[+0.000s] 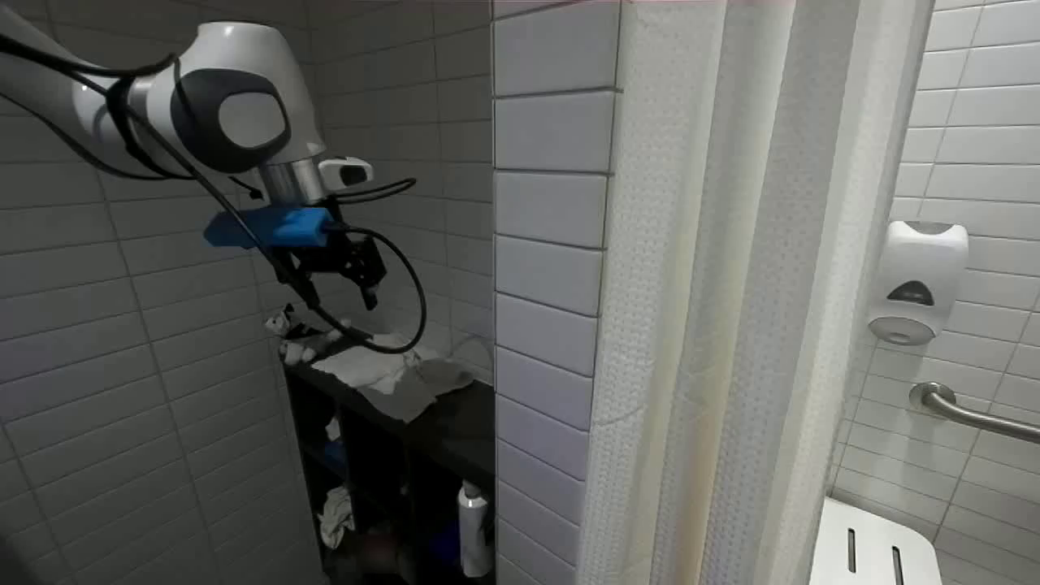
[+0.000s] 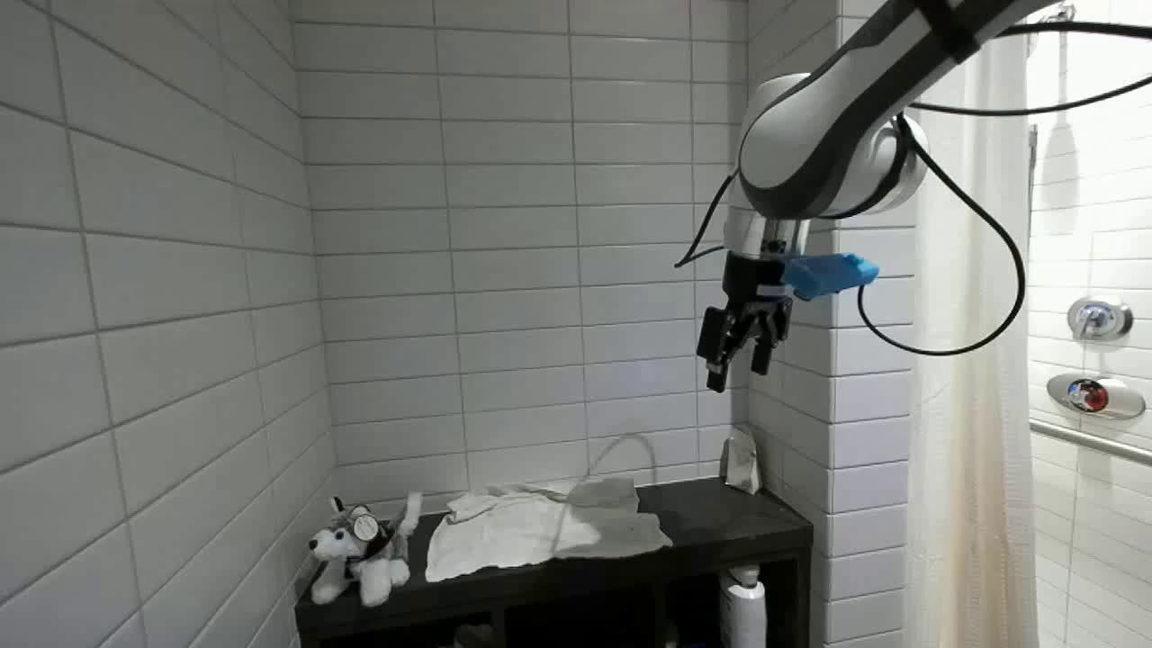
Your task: Pick up the white towel then set it back down on the cabinet.
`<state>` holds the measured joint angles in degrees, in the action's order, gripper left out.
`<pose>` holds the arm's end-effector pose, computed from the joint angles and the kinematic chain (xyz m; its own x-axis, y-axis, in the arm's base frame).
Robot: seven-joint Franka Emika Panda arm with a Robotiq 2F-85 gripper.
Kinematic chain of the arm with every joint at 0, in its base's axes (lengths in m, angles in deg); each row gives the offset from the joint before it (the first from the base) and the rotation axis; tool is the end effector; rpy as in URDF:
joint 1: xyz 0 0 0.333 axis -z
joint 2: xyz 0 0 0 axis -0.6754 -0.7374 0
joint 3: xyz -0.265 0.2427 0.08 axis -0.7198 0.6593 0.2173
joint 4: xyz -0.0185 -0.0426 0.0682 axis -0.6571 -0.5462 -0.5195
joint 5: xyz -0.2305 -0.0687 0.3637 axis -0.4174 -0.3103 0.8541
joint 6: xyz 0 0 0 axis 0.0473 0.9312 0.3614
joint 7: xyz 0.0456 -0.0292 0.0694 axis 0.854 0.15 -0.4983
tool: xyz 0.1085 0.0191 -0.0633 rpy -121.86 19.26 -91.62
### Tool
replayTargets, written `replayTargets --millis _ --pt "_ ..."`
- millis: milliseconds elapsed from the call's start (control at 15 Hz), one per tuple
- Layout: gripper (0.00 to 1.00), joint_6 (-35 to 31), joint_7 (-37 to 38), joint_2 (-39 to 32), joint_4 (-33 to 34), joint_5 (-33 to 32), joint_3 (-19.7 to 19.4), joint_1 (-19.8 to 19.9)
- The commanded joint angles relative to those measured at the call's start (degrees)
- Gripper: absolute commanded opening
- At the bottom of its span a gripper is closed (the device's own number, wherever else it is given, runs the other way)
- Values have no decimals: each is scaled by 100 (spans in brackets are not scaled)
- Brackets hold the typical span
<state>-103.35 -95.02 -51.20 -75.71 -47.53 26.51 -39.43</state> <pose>0.4265 -0.0669 0.4325 0.9699 0.0331 0.2411 0.0219 -0.9986 0.0490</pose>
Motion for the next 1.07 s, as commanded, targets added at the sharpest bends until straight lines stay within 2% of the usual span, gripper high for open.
replayTargets --millis 0,467,1000 --pt "100 16 -9 1 9 16 23 21" --pt "100 16 -9 1 9 16 23 21" --pt "100 -630 105 -740 -87 -5 -82 207"
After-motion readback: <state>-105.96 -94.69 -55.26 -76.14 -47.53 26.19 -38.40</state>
